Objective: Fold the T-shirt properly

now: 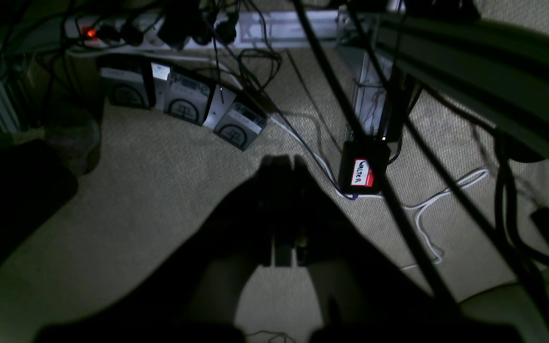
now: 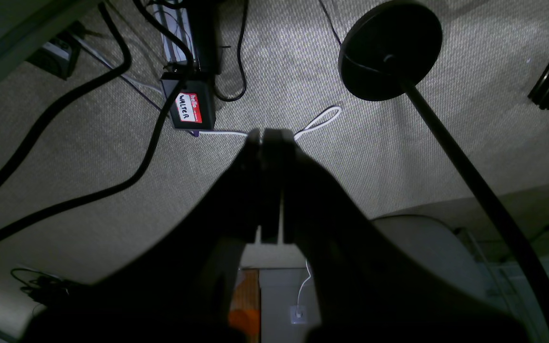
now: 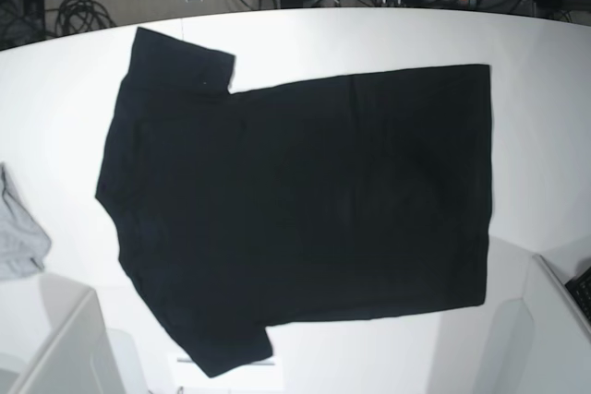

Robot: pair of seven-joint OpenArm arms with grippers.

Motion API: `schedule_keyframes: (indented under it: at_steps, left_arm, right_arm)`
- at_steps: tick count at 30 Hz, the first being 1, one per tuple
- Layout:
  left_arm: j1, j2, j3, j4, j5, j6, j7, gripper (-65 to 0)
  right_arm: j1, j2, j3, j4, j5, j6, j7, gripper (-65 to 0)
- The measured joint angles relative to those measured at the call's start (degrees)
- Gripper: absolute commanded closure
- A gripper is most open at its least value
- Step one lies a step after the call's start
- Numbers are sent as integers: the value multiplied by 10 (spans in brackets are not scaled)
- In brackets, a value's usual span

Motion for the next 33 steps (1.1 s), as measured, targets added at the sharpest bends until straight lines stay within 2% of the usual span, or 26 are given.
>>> schedule_keyframes:
  at_steps: [7,11,16,22,29,33]
  left_arm:
    - [21,-9,1,14,1,0,-2,0]
    - [81,-22,2,115,2,4,-3,0]
    - [174,-43,3,255,1,-2,2,0]
    - [241,-76,0,332,-3,1,2,0]
    - [333,-103,-7,480,-8,1,6,0]
    - [390,-113,-5,586,-9,-4,7,0]
  right_arm:
    - [-41,0,3,77,2,0,2,0]
    - [-97,2,4,140,2,0,-6,0]
    - [-149,-1,86,208,3,0,-5,0]
    - [-216,0,147,302,3,0,-7,0]
    - [-299,-10,233,514,1,0,-113,0]
    - [-332,-34,273,647,4,2,-152,0]
